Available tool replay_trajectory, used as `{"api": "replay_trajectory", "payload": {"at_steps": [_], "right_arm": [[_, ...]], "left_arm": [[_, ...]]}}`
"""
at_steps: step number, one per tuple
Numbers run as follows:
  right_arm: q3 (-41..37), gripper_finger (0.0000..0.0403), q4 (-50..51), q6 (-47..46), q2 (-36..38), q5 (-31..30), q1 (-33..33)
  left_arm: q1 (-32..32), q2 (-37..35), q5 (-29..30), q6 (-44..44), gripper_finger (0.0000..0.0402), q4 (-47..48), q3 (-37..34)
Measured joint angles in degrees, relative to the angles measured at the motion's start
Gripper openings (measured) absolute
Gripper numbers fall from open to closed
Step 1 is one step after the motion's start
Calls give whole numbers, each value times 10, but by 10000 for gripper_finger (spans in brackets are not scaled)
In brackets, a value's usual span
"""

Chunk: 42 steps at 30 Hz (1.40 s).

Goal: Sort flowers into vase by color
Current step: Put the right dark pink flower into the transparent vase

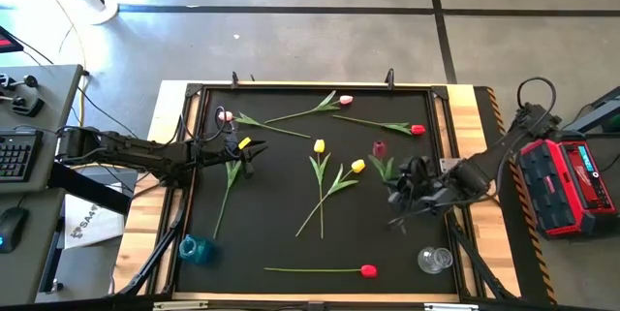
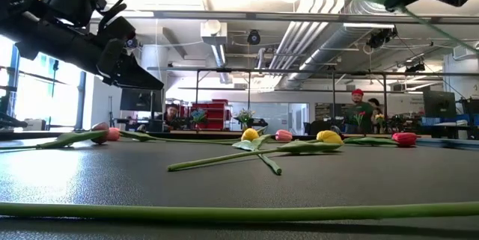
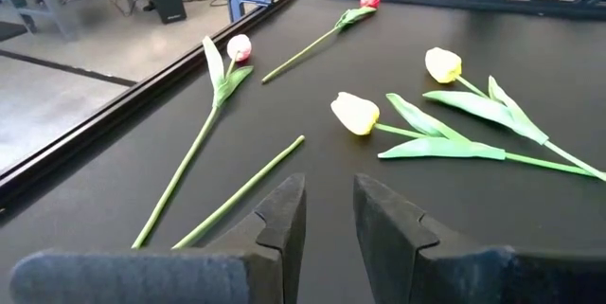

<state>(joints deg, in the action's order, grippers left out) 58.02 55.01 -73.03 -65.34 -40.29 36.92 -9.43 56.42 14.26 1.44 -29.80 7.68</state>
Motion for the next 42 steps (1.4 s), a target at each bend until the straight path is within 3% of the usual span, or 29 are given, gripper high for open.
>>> {"api": "replay_trajectory", "payload": {"at_steps": [7,11,24,27,34,42], "right_arm": [[14,0,-30,100,4,-19,79],[36,0,-29,150,4,-67,150],[50,0,17,118,14,-223,353],[50,0,21,118,32,-245,381],[50,0,22,121,93,-231,428],[50,0,10,168,170,-242,441]], "left_arm": [[0,0,0,10,81,0,0],[0,0,0,24,81,0,0],[0,0,0,54,81,-5,0],[0,0,0,69,81,-5,0],[0,0,0,95,81,-5,0],[0,0,1,105,81,-5,0]]}}
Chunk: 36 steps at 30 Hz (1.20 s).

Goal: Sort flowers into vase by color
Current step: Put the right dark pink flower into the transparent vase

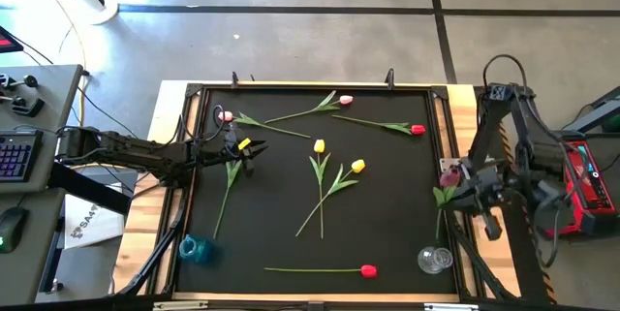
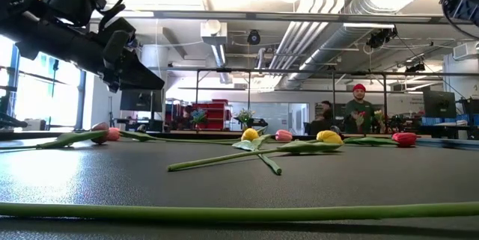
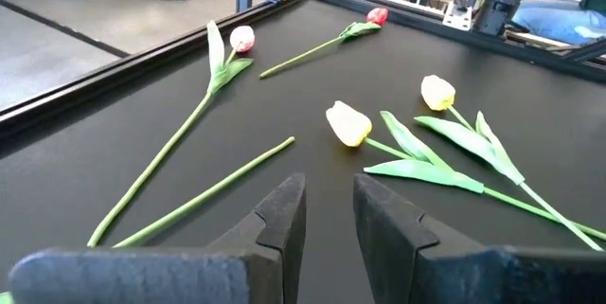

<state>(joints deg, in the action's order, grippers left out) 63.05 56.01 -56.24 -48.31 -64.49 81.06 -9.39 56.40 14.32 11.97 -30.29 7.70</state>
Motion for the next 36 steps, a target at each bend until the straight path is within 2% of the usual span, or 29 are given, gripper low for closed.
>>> {"api": "replay_trajectory", "payload": {"at_steps": [8,21,29,36], "right_arm": [[0,0,-75,25,4,49,0],[0,3,-97,19,-100,45,0],[0,56,-74,-72,-142,83,0],[0,104,-74,-148,-134,137,0]], "left_arm": [[0,0,17,0,81,2,0],[0,0,20,10,81,2,0],[0,0,19,15,81,2,0],[0,0,19,25,81,2,0]]}}
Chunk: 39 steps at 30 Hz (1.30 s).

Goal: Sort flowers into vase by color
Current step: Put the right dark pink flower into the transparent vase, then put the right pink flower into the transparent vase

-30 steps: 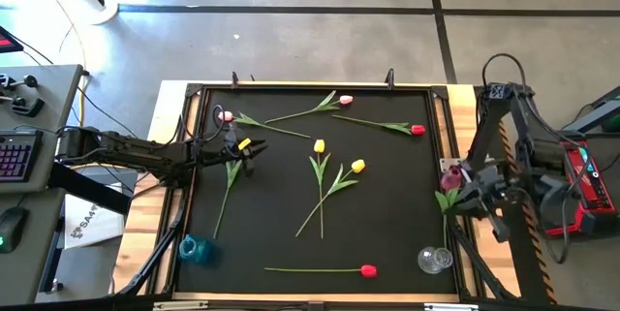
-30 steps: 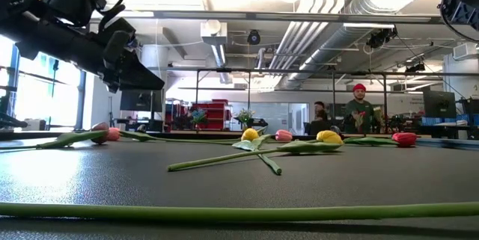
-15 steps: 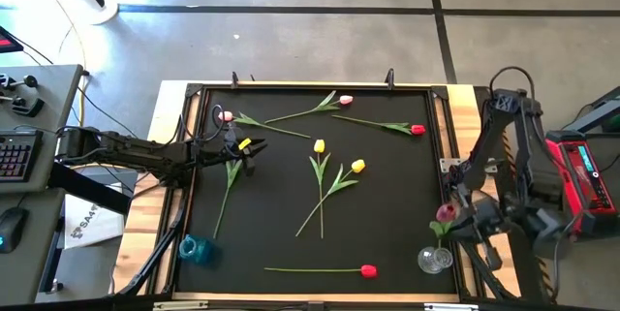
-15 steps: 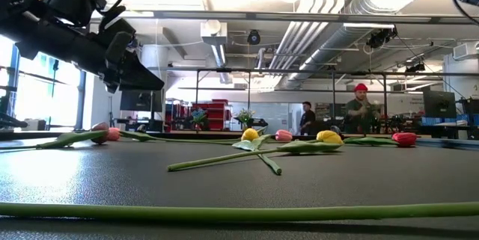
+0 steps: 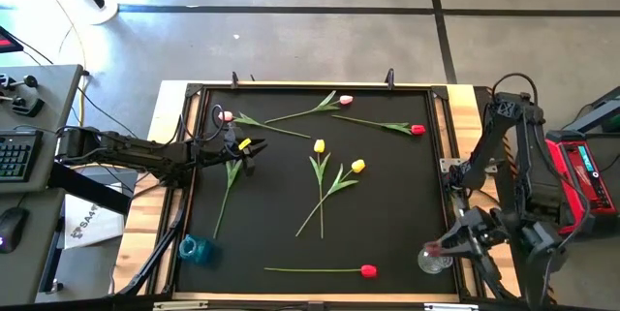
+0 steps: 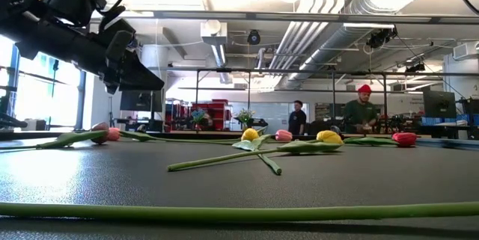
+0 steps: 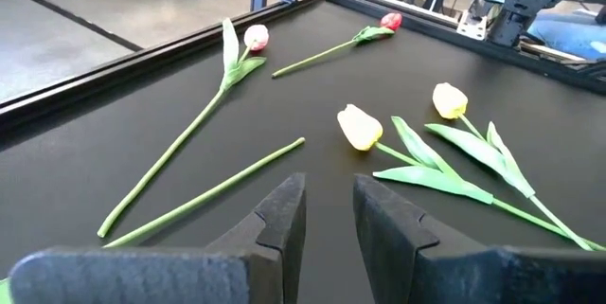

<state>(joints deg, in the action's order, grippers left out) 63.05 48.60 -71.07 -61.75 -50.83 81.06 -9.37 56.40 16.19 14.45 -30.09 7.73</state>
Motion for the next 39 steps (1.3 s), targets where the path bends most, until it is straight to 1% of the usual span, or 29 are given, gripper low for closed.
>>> {"api": "replay_trajectory", "payload": {"at_steps": [6,9,12,16,20,22,27,29,33,39], "right_arm": [[0,112,-26,-14,12,37,0],[0,113,-65,19,20,43,0],[0,113,-112,84,34,24,0],[0,113,-152,168,53,-25,0],[0,113,-168,221,76,-103,0],[0,113,-168,231,87,-161,-3],[0,113,-165,237,112,-331,-31],[0,113,-165,249,124,-373,-49],[0,113,-165,283,148,-392,-99],[0,113,-155,321,162,-392,-211]], "left_arm": [[0,0,0,0,81,0,0],[0,0,0,0,81,0,0],[0,0,0,0,81,0,0],[0,0,0,0,81,0,0],[0,0,0,0,81,0,0],[0,0,0,-1,81,0,0],[0,0,0,-18,81,0,0],[0,0,0,-31,81,0,0],[0,0,0,-71,81,0,0],[-1,0,1,-116,81,-2,0]]}}
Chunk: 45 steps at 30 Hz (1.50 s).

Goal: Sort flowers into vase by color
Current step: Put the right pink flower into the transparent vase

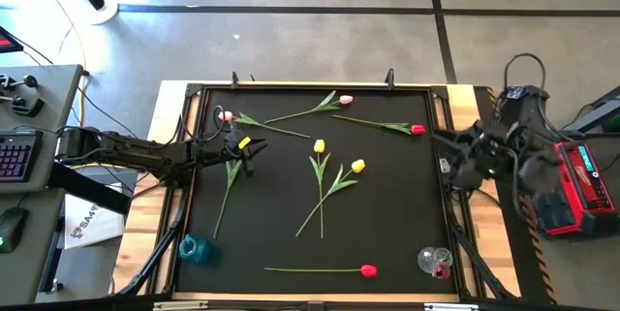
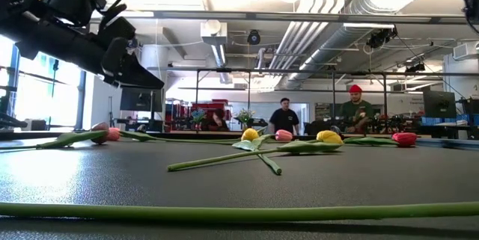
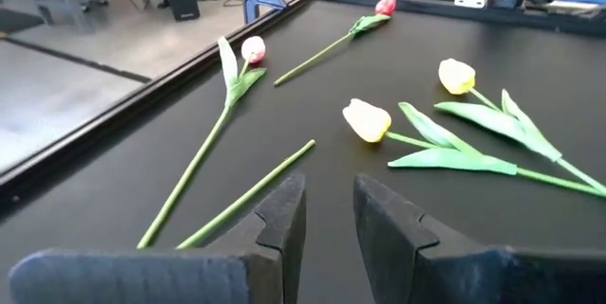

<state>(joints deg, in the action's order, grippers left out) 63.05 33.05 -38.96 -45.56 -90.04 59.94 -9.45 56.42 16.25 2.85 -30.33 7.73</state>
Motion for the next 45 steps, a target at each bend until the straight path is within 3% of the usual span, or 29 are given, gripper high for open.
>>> {"api": "replay_trajectory", "payload": {"at_steps": [8,11,18,27,42,45], "right_arm": [[-1,113,25,-1,-22,2,-143],[-1,113,40,-24,-38,28,-195],[-1,113,71,-99,-88,166,-330],[-1,113,79,-151,-169,411,-521],[-2,113,-79,-202,-338,540,-688],[-2,113,-133,-187,-379,615,-715]], "left_arm": [[0,0,1,-20,81,0,0],[0,0,1,-21,81,0,0],[0,0,1,-47,81,1,0],[0,5,10,-71,81,4,-11],[0,5,10,-29,81,13,-15],[0,5,10,-28,81,30,-15]]}}
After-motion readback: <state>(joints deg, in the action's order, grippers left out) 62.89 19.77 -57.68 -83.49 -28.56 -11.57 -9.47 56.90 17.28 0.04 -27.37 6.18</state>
